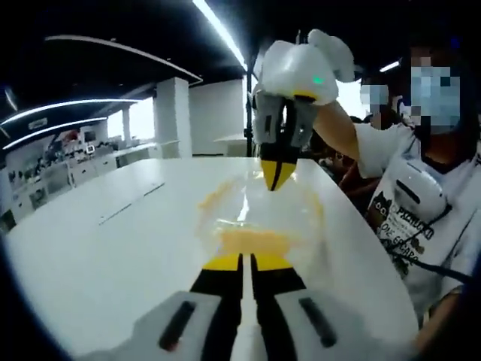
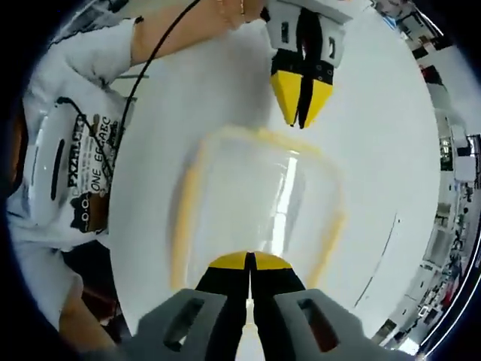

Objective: Snap each plastic latch of the storage box into its locked position after aligning the lid with the box until every specified latch is closed and the lid sits flush.

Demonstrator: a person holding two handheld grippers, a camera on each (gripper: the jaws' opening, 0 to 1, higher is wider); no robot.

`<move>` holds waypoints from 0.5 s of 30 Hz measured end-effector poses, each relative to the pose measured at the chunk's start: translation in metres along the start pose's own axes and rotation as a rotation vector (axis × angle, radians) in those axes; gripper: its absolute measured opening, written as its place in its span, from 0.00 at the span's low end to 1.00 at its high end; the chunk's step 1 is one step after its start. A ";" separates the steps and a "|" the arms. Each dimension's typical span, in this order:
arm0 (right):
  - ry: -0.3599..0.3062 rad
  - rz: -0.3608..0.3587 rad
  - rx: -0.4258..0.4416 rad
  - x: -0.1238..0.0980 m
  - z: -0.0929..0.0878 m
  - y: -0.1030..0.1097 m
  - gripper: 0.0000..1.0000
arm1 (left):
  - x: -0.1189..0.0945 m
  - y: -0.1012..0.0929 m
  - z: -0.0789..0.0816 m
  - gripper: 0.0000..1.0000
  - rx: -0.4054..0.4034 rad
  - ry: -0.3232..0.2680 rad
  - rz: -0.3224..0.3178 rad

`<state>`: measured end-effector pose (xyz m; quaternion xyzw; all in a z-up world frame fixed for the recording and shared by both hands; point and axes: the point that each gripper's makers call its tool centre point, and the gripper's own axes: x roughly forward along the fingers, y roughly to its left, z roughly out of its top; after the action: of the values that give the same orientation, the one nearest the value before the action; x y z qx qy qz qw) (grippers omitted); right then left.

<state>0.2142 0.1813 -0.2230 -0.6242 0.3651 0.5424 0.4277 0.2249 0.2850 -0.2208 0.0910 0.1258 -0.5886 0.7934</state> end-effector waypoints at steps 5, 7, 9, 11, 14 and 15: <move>-0.028 0.010 0.025 -0.003 0.000 -0.001 0.00 | 0.006 -0.002 0.004 0.01 -0.008 -0.034 -0.033; -0.057 0.021 0.064 -0.004 0.000 -0.001 0.00 | 0.010 -0.005 0.001 0.00 0.000 -0.015 -0.045; -0.076 0.027 0.082 -0.005 0.000 -0.002 0.00 | 0.011 -0.005 0.000 0.00 0.001 -0.013 -0.050; -0.090 0.027 0.096 -0.005 0.000 -0.002 0.00 | 0.010 -0.003 0.001 0.00 -0.014 -0.022 -0.058; -0.098 0.020 0.114 -0.006 0.001 -0.003 0.00 | 0.010 -0.002 0.003 0.00 -0.007 -0.030 -0.068; -0.095 0.017 0.116 -0.006 0.001 -0.004 0.00 | 0.010 -0.002 0.003 0.00 0.000 -0.033 -0.070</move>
<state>0.2161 0.1837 -0.2167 -0.5689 0.3806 0.5529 0.4752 0.2261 0.2743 -0.2211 0.0769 0.1158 -0.6173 0.7744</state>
